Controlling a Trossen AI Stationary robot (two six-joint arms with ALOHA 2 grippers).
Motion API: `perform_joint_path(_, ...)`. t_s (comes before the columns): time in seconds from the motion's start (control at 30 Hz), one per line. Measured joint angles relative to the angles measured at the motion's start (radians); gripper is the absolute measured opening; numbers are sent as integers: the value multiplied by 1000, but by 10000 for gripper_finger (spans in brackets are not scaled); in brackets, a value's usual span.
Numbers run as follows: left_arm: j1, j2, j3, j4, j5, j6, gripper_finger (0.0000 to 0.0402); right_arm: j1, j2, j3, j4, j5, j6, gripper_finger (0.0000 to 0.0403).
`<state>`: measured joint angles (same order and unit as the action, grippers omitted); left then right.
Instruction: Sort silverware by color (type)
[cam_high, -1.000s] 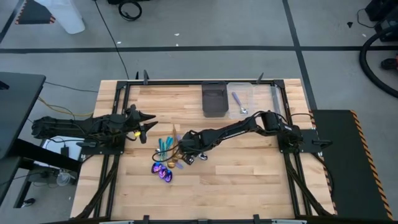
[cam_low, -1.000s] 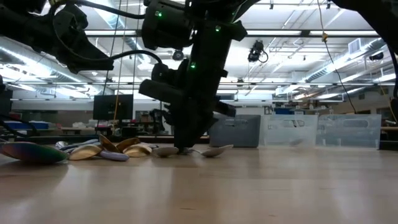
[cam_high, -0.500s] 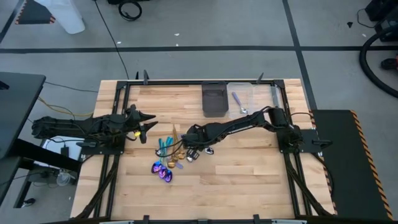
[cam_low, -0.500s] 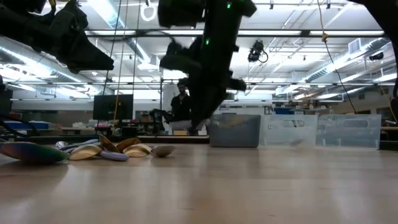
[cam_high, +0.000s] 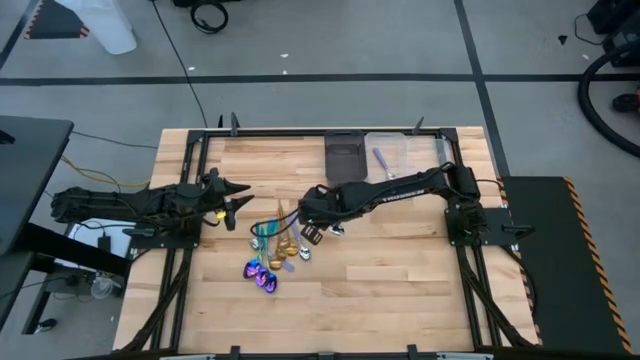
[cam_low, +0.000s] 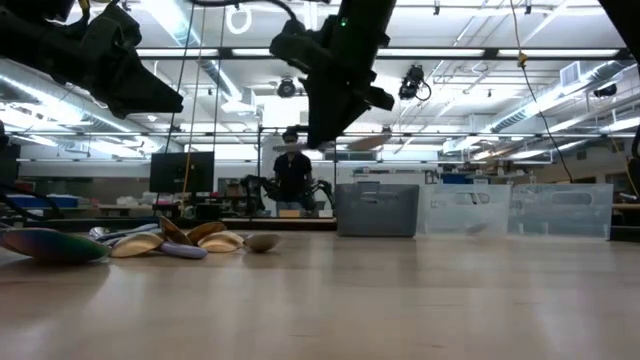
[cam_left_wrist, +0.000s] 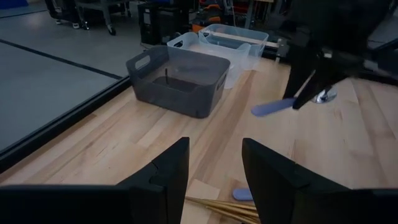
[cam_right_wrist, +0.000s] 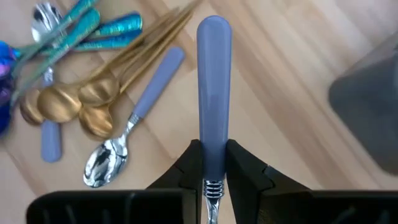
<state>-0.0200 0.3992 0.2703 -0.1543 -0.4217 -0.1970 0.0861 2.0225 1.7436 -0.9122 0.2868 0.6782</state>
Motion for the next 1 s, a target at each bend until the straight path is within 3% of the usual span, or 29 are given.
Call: perform_joint_path(1.0,0,0,0,0,0,0,156,-18,-13,7,3,-60,-32,57)
